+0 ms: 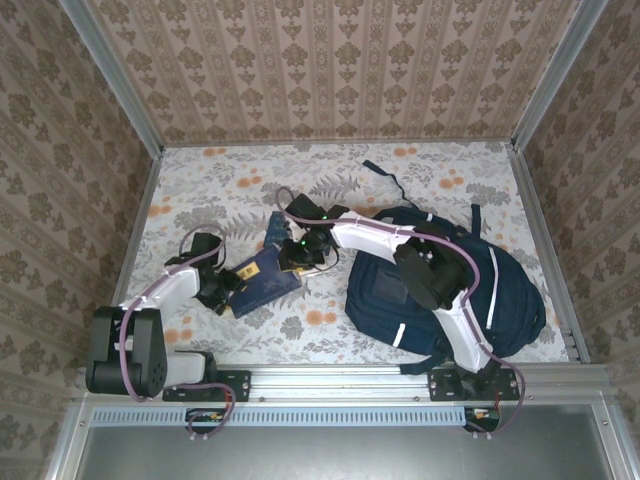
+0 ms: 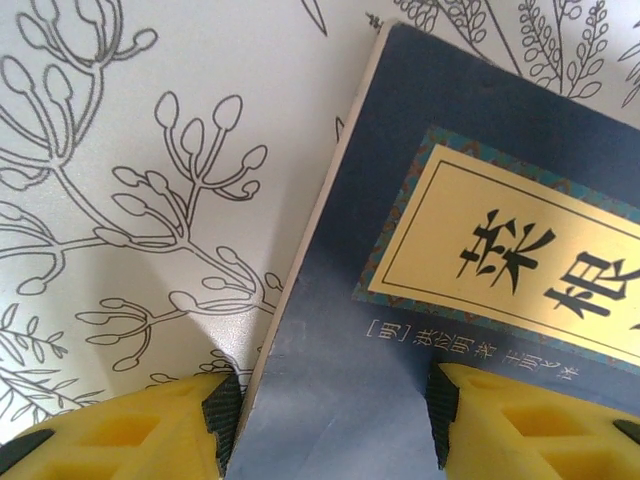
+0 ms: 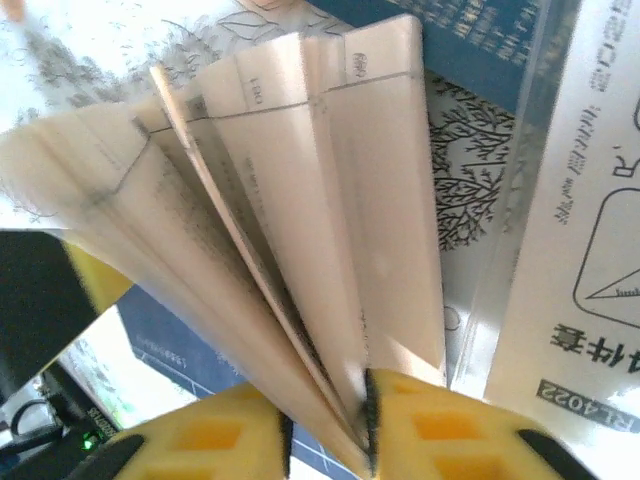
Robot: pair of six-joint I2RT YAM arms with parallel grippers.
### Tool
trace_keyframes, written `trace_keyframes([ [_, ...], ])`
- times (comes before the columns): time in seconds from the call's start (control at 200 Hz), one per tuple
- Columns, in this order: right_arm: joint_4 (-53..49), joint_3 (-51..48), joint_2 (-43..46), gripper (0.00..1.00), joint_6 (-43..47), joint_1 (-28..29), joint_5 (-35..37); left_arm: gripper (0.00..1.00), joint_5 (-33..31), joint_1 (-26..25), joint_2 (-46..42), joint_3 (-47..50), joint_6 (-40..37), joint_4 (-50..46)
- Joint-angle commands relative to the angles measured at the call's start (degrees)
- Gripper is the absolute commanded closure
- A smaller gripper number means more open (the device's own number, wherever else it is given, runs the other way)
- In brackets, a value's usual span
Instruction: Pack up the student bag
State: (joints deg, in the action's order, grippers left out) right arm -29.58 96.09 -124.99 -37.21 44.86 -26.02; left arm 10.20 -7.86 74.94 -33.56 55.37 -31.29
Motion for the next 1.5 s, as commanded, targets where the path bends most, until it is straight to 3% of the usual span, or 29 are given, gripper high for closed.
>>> trace_keyframes([
  [0.0,5.4,-1.6,4.0,0.85,-1.4,1.7,-8.0,0.45,6.6,-1.8,2.8,1.4,0.1,9.5],
  [0.105,5.6,-2.9,4.6,1.0,-1.2,1.5,-6.6,0.45,6.5,-1.8,1.3,0.5,-0.6,7.4],
  [0.26,7.5,-6.2,7.5,1.0,-3.7,-0.4,-3.6,0.39,4.9,-1.6,-4.6,-2.0,-2.8,0.9],
  [0.455,13.3,-11.4,12.8,1.0,-14.4,-3.2,-1.0,0.34,6.5,-0.2,-11.6,-2.9,-2.5,-4.4],
  [0.695,25.4,-18.3,15.6,1.0,-29.5,-3.9,-2.1,0.31,12.2,0.3,-14.7,0.8,6.3,1.9],
  [0.905,25.4,-19.5,16.3,1.0,-29.7,-3.9,-1.7,0.31,13.2,1.9,-15.6,-0.8,7.0,2.6],
  [1.045,22.0,-18.7,16.5,1.0,-27.2,-4.3,-0.5,0.3,6.7,3.2,-16.2,-7.7,-5.1,-6.3],
  [1.19,19.7,-17.0,16.1,1.0,-26.0,-5.0,-1.8,0.3,2.6,1.2,-16.8,-14.1,-22.0,-8.9],
  [1.445,6.8,-8.3,12.3,1.0,-18.8,-6.2,-6.0,0.32,-4.9,-17.8,-19.8,-17.4,-48.6,-6.0],
  [1.495,6.2,-8.0,12.1,1.0,-18.3,-6.7,-7.0,0.34,-7.6,-24.1,-20.6,-17.2,-54.5,-4.7],
])
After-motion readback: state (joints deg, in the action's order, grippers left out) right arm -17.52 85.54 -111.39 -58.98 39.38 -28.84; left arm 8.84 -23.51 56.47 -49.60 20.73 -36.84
